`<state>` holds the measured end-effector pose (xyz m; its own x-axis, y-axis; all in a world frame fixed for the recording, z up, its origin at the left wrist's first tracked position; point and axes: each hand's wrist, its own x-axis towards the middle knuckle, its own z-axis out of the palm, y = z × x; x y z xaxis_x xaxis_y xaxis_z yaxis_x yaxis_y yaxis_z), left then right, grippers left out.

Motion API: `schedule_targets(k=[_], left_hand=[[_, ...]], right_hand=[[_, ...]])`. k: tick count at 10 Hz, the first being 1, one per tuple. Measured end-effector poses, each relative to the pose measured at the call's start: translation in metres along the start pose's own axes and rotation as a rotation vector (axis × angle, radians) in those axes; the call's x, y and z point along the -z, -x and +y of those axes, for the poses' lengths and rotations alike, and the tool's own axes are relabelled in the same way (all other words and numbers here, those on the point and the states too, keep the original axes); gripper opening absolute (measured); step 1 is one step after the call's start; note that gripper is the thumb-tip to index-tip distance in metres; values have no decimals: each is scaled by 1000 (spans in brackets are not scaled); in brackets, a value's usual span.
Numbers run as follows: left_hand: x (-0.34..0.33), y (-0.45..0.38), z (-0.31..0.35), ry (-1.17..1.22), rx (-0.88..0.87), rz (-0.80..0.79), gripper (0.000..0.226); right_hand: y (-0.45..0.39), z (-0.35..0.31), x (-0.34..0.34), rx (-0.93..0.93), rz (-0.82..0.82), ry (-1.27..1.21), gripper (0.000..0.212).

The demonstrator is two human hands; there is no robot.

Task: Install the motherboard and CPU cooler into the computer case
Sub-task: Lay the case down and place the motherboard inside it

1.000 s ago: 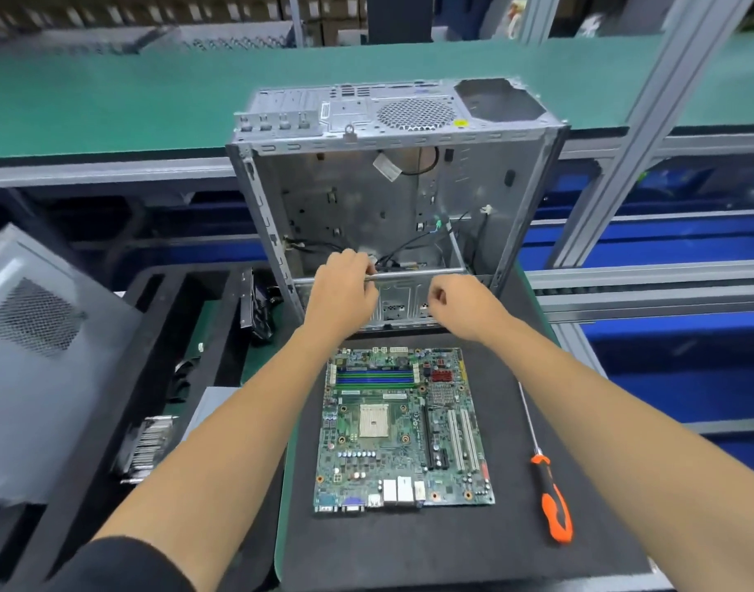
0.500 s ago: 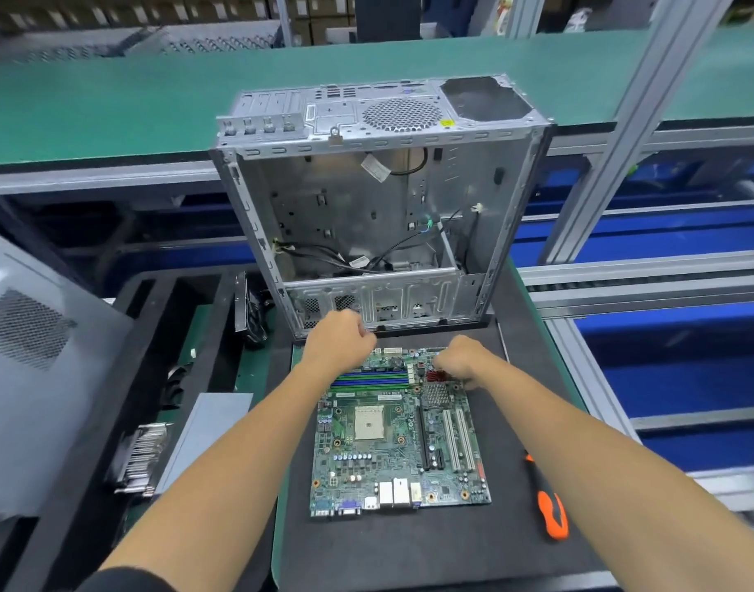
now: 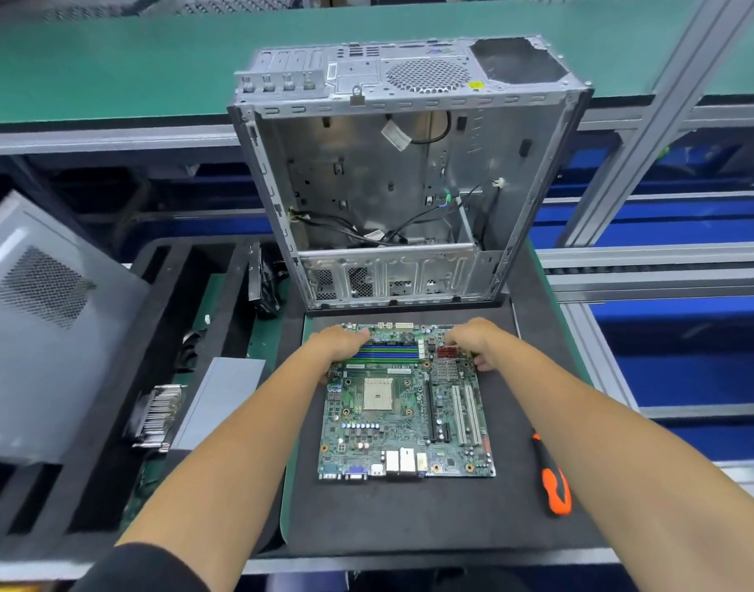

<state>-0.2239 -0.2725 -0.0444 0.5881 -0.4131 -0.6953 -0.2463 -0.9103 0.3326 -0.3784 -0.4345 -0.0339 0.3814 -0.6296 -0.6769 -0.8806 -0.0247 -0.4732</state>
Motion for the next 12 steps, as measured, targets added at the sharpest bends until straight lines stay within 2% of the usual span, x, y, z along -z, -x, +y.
schedule_targets(k=[1,2,4,7,9,10,12], left_hand=[[0,-2,0,68,4,35,59],[-1,-4,-2,132,11,79,55],[2,5,-3,196,32,94,51],[-12,2,-15,255,-20,241,51],[-14,2,-22,250,-58,340,46],[-14,2,-24,249,-82,350,45],[-8,9,-20,268,-108,388,48]], right_hand=[[-1,5,1,-16,-26,-138,54],[-2,8,0,-25,-54,-220,55],[-4,11,2,-34,-68,-274,62],[-7,19,5,19,-47,-285,57],[-12,25,0,81,11,-228,38],[-11,27,-1,81,96,-177,13],[-13,26,-1,95,139,-143,31]])
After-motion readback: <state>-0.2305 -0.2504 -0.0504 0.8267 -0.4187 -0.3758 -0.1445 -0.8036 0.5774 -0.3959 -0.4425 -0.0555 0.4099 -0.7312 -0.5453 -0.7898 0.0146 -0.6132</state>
